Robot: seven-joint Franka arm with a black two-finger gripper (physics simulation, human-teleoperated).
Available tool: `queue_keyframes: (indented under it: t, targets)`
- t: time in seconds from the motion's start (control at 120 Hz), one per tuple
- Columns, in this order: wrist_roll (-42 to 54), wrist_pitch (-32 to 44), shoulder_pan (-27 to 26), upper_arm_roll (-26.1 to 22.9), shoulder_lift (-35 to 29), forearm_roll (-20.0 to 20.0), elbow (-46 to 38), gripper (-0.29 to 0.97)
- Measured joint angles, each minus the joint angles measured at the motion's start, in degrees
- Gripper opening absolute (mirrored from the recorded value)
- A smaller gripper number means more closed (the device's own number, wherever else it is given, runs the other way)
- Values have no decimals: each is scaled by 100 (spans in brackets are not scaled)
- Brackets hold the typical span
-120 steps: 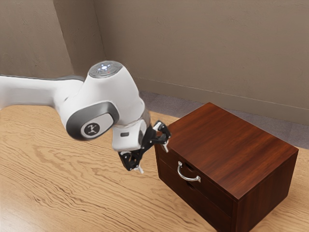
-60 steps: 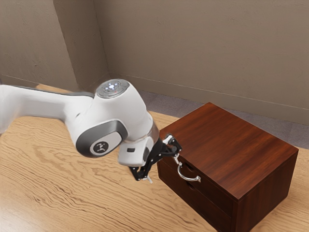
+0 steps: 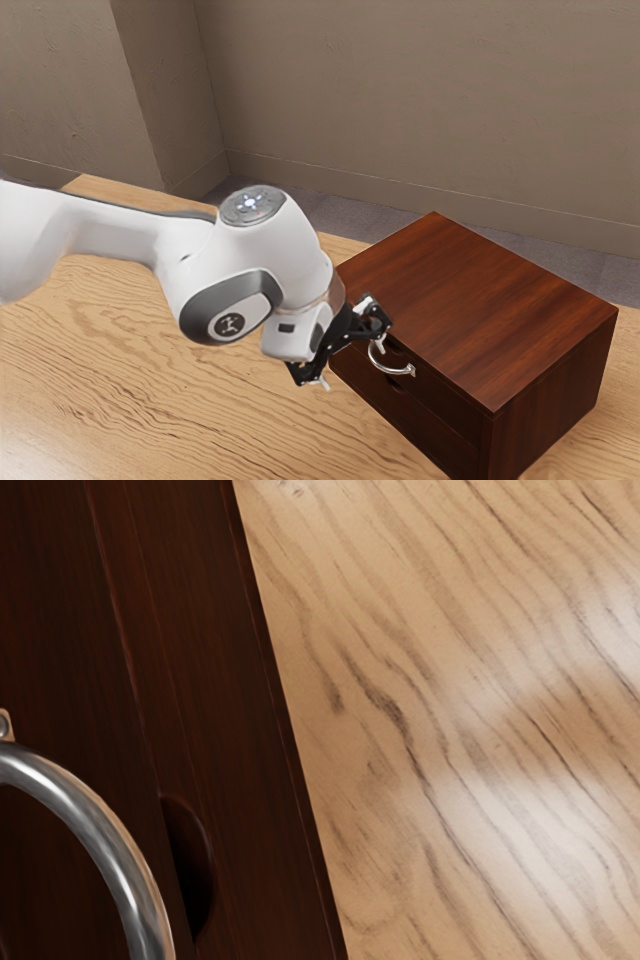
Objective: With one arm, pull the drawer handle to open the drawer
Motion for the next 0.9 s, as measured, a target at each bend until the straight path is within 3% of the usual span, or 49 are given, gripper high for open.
queue_keyframes:
  t: [0.55,0.9]
  targets:
    - [152,194,-26,6,226,-138,-29,68]
    - [181,181,-27,8,-254,-158,-545,67]
